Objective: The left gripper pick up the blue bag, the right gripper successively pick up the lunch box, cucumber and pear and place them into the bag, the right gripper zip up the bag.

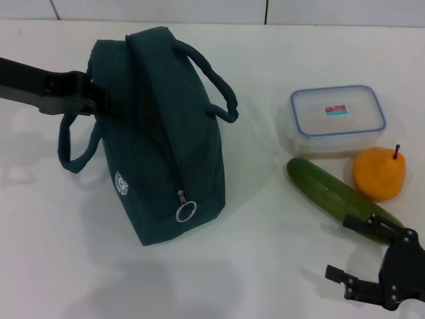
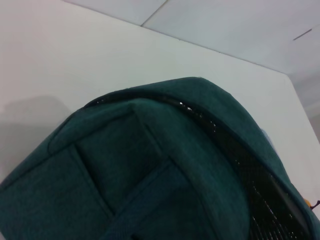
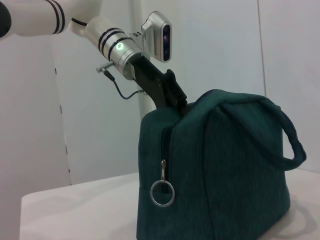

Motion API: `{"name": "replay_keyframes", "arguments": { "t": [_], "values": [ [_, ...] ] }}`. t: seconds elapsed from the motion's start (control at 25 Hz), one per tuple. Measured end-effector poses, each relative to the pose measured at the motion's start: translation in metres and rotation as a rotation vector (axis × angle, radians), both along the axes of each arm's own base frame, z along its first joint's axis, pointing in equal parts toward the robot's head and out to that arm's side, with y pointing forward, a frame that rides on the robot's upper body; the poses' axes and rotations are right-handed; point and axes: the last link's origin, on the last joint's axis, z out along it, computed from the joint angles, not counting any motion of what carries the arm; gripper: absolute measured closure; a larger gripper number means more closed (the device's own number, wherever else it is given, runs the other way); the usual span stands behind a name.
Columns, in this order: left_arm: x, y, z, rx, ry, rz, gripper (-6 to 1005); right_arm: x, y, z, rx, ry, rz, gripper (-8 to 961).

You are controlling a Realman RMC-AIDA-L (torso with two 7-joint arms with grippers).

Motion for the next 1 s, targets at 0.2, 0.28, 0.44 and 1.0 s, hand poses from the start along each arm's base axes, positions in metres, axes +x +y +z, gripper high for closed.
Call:
{"name": "replay_keyframes", "arguments": {
  "t": [0.2,0.28,0.44,1.0],
  "values": [
    [0.000,0.000,0.000,-0.001,-0.003,0.002,911,0.000,0.000,0.000,-0.001,0.000,0.000,120],
    [0.001,0.000,0.000,-0.001,-0.006,0.002,951,0.000,0.000,0.000,-0.001,0.001,0.001,121],
    [0.002,0.000,0.000,-0.005,-0.011,-0.004,953,-0.001,-0.001,0.000,-0.001,0.007,0.005,122],
    [0.019,-0.007,-0.010,-0.083,-0.189,-0.077,956,0.000,0.013,0.033,0.151,0.363,-0.291,127]
  ]
}}
